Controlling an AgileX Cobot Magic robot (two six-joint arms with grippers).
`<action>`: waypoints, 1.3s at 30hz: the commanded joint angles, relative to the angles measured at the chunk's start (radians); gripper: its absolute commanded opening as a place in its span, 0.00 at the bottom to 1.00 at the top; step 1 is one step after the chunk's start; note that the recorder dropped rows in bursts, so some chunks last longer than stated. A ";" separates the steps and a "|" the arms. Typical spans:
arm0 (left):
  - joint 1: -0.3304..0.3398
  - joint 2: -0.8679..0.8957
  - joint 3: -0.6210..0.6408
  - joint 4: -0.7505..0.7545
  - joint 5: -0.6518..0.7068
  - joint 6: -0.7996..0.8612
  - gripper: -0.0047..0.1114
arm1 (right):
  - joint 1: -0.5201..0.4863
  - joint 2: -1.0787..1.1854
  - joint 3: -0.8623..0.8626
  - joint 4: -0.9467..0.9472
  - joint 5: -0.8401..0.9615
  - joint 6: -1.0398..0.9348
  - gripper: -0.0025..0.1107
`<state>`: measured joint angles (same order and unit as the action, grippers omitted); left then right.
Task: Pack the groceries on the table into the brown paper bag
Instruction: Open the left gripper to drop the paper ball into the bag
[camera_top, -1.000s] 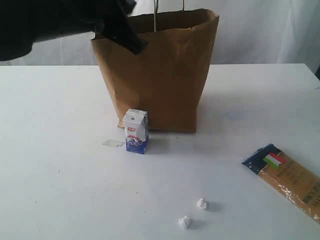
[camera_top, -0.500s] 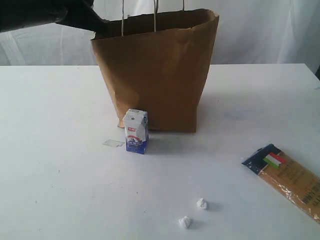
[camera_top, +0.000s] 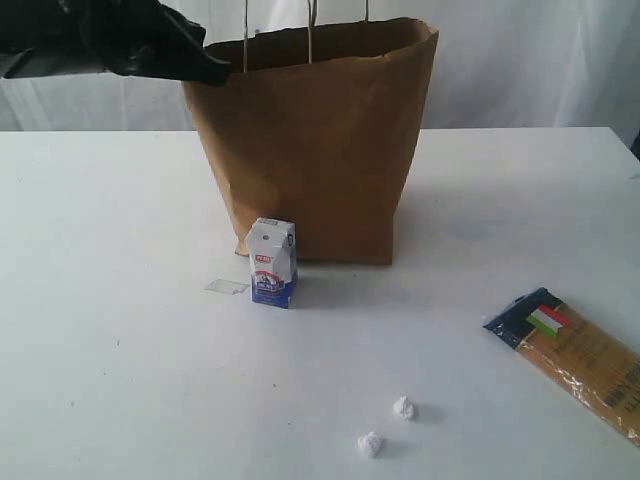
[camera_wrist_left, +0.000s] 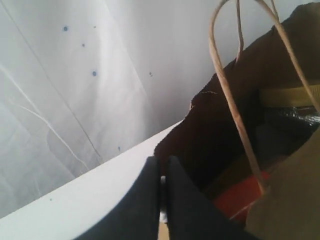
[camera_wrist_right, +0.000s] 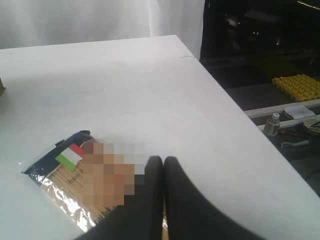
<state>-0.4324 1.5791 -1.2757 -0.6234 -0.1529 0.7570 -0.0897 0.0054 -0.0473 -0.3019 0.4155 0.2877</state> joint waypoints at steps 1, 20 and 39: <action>0.002 0.017 -0.011 0.005 0.015 -0.074 0.04 | 0.002 -0.005 0.007 -0.009 -0.014 0.004 0.02; 0.002 0.038 -0.135 0.005 0.146 -0.239 0.04 | 0.002 -0.005 0.007 -0.009 -0.014 0.004 0.02; 0.002 0.073 -0.141 0.015 0.228 -0.201 0.13 | 0.002 -0.005 0.007 -0.009 -0.014 0.004 0.02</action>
<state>-0.4324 1.6564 -1.4082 -0.6049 0.0281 0.5560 -0.0897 0.0054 -0.0473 -0.3019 0.4139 0.2877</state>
